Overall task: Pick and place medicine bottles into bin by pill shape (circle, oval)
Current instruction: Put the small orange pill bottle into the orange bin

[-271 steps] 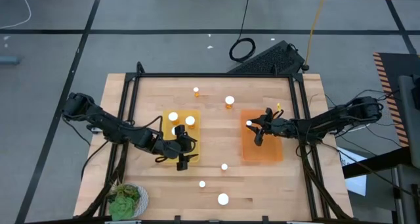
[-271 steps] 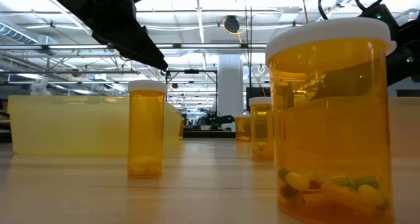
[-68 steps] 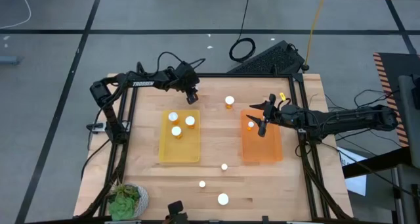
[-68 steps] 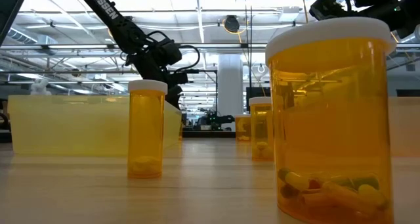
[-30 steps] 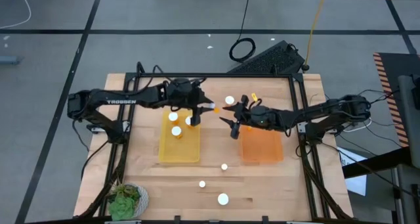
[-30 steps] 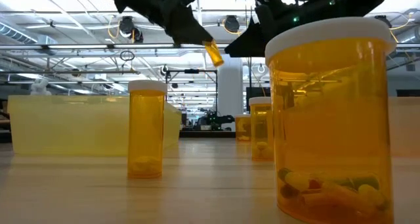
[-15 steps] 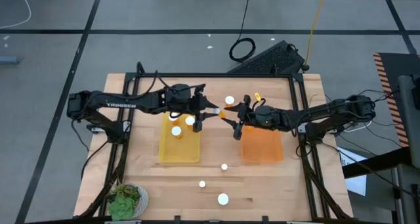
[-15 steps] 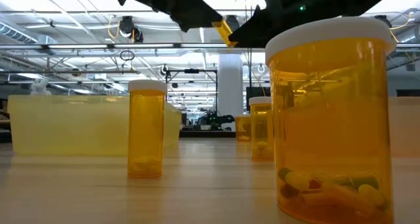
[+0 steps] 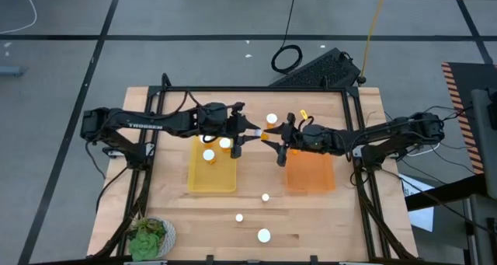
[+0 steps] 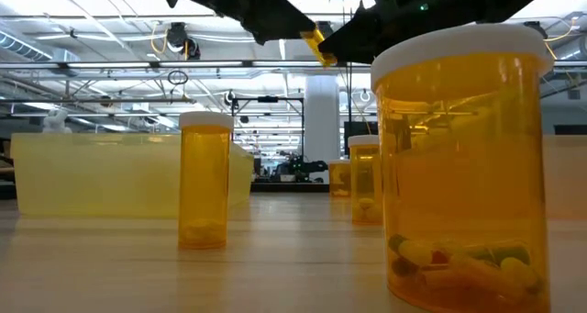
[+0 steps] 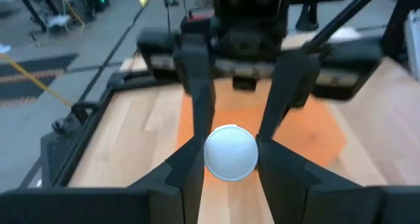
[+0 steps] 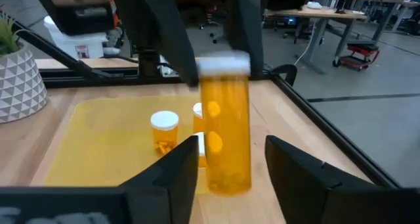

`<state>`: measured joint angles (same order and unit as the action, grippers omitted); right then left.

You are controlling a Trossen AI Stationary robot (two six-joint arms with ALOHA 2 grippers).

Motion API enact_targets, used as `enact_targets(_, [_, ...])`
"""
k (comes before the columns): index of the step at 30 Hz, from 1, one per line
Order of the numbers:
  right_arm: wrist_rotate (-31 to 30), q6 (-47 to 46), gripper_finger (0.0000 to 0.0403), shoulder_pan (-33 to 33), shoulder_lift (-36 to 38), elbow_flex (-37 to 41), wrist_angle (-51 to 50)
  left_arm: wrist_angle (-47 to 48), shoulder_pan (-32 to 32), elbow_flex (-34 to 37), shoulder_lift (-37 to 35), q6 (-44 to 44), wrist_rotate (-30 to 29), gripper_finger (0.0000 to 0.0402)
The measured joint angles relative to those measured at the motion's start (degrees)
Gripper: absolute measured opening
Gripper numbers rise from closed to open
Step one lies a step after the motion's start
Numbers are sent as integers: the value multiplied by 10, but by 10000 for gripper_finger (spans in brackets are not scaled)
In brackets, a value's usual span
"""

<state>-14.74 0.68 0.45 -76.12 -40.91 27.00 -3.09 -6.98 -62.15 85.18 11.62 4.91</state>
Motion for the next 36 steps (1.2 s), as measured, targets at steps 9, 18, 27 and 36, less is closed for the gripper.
enact_targets(9, [1,4,106,0,0,0,10,-14,0,0,9,11,-1,134])
enact_targets(18, [0,7,100,0,0,0,13,-14,0,0,9,12,-1,134])
enact_targets(27, [0,7,100,0,0,0,14,-15,6,0,8,11,0,169])
enact_targets(36, [-1,9,100,0,0,0,15,-13,15,0,5,17,-20,230])
